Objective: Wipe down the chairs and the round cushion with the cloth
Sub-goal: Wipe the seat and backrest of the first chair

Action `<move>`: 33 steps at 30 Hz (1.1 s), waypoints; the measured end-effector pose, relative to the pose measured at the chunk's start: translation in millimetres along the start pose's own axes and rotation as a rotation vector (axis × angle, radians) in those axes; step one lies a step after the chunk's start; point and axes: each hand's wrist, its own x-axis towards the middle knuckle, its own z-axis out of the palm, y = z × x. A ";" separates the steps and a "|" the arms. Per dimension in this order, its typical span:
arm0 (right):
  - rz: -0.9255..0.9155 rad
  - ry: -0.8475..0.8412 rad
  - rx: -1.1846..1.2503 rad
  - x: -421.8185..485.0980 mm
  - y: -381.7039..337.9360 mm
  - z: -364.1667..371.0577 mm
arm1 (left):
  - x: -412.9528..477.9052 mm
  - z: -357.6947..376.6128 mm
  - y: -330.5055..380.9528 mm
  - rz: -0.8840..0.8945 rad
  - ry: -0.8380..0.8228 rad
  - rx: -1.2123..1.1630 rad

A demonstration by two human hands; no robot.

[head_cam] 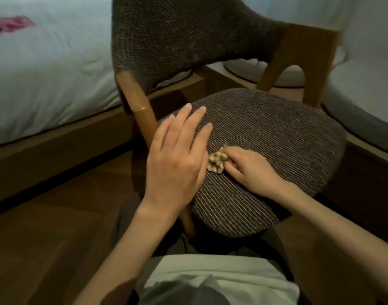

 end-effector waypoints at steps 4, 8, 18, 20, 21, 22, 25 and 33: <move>-0.049 -0.053 0.045 76.5 9.4 25.4 | 14.0 -19.6 -29.0 -0.106 0.089 0.165; 0.025 -0.026 0.029 142.2 15.7 52.8 | 21.4 -25.3 -54.3 -0.169 0.037 0.110; 0.166 0.045 -0.084 218.5 20.9 82.2 | 17.2 -1.9 -106.6 -0.098 0.053 -0.287; 0.102 0.010 -0.025 214.2 18.1 79.9 | 18.7 3.9 -112.2 -0.114 0.066 -0.355; 0.059 -0.008 0.011 209.0 15.2 77.6 | 19.3 7.4 -113.6 -0.120 0.085 -0.379; 0.004 -0.032 0.044 201.5 10.3 74.5 | 20.0 10.7 -115.5 -0.123 0.111 -0.398; -0.151 -0.113 0.189 166.7 -6.5 62.6 | 23.4 21.6 -121.6 -0.191 0.153 -0.486; -0.274 -0.135 0.279 113.3 -7.4 45.3 | 48.2 47.6 -141.1 -0.415 0.127 -0.778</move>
